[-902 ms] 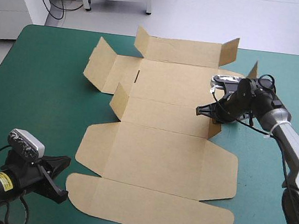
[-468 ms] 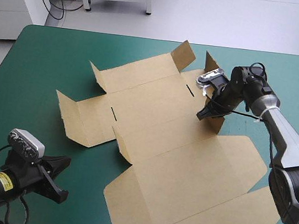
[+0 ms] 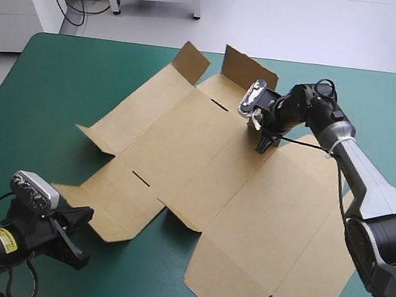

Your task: Fold the box

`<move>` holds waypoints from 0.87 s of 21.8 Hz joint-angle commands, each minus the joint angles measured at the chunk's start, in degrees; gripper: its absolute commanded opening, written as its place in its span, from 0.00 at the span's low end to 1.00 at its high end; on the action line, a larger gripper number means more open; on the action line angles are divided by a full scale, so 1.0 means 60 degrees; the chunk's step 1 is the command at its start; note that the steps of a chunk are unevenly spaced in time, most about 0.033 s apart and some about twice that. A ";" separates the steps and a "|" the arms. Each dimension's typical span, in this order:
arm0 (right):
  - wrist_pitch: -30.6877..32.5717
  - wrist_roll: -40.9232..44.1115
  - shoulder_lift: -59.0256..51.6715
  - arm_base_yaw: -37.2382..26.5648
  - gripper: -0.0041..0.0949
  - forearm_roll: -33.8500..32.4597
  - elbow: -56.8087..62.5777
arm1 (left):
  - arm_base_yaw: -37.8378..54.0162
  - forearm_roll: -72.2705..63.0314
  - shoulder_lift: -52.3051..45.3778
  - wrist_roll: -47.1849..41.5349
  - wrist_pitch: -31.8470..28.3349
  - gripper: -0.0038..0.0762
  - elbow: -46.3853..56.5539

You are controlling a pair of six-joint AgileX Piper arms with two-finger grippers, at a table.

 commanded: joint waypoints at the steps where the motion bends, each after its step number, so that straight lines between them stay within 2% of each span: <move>1: -0.1173 -0.1735 -0.0500 0.0274 0.02 -0.0066 -0.0344 | -0.0030 -0.0238 0.0049 -0.0080 -0.0562 0.04 -0.0311; 7: -0.1527 -0.3738 -0.0500 0.0711 0.02 0.0152 -0.0344 | -0.0030 -0.0314 0.0049 -0.0080 -0.0562 0.04 -0.0311; 11: -0.1609 -0.5180 -0.0500 0.1129 0.02 0.1326 -0.0311 | -0.0030 -0.0405 0.0049 -0.0060 -0.0580 0.04 -0.0311; 19: -0.1418 -0.5552 -0.0253 0.1223 0.02 0.2310 -0.0293 | -0.0030 -0.0467 0.0049 -0.0046 -0.0580 0.04 -0.0311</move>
